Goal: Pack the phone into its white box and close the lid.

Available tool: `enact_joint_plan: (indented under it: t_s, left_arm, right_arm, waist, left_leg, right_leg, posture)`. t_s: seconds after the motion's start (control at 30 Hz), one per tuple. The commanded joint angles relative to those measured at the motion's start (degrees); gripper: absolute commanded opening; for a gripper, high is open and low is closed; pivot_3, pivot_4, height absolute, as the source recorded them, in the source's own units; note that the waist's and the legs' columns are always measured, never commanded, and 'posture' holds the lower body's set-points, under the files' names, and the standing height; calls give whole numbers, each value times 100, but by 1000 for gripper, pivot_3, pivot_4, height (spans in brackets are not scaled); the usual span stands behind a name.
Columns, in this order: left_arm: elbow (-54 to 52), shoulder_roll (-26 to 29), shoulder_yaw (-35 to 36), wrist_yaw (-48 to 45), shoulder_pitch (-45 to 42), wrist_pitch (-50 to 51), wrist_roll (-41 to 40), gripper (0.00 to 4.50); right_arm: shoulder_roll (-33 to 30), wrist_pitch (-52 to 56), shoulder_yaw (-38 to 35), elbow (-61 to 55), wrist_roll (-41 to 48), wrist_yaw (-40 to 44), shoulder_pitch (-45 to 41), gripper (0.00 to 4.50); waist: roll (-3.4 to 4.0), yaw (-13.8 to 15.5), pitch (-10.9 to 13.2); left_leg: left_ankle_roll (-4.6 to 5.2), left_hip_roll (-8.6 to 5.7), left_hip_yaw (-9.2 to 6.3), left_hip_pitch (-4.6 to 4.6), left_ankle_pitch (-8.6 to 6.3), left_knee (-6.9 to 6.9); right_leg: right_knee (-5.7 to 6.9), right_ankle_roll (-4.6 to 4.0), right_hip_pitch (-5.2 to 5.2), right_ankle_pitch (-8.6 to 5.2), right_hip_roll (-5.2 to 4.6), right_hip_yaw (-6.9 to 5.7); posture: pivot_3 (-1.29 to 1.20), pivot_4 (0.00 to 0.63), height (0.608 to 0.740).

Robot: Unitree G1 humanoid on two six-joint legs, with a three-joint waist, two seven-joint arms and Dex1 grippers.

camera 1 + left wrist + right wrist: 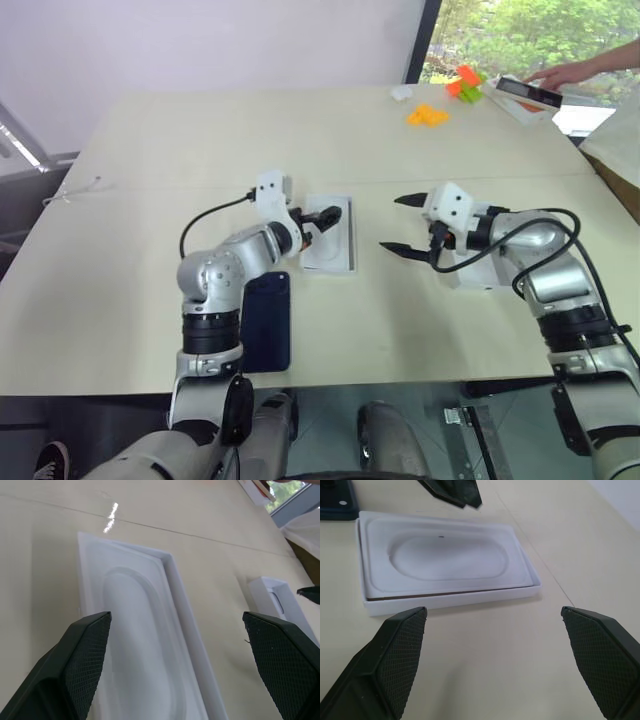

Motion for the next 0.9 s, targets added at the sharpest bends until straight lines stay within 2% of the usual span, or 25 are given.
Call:
enact_joint_plan:
  t_s: [0.03, 0.17, 0.2, 0.4, 0.63, 0.9]
  left_arm:
    - [-201, 323, -214, -192, -2, -256, 203, 2564]
    - [28, 416, -563, -318, 101, -526, 482, 426]
    - [85, 409, -623, -372, 114, -600, 524, 32]
    - [734, 443, -1100, -680, -121, -830, 905, 32]
    - [1367, 485, -1528, -906, -478, -494, 1218, 32]
    - [2018, 332, -1675, -1163, -746, -584, 1460, 32]
  right_arm:
    - [25, -95, -97, -81, 2, -62, -140, 4500]
    - [51, -117, -85, -32, -27, -106, -184, 4500]
    - [55, -123, -79, -23, -34, -113, -191, 4500]
    - [99, -117, -68, -22, -75, -142, -222, 4500]
    - [86, -90, -112, -23, -122, -197, -226, 4500]
    - [80, -115, -116, -32, -155, -290, -236, 4500]
  waist:
    - [0, -1, 0]
    - [1, 2, 0]
    - [0, 13, 0]
    - [1, 9, 0]
    - [1, -9, 0]
    - [1, -2, -1]
  left_leg:
    - [0, 0, 0, 0, 0, 0]
    - [0, -1, 1, 0, 0, -1]
    - [0, -1, 0, 0, 0, -1]
    - [0, -2, -1, 0, 0, 0]
    - [1, -2, 0, 0, 0, -3]
    - [0, -2, 0, 0, 0, -2]
  right_leg:
    - [0, 0, 0, 0, 0, 0]
    - [0, 0, 0, 0, 0, 1]
    - [-1, 0, 0, 0, 0, 1]
    - [-1, 0, 1, 0, 0, 0]
    - [-1, 2, -2, 1, 0, 0]
    - [-1, 5, 0, 3, 0, 0]
  posture:
    - [0, 150, 740]
    - [0, 150, 740]
    - [0, 150, 740]
    - [0, 150, 740]
    - [0, 150, 740]
    - [0, 150, 740]
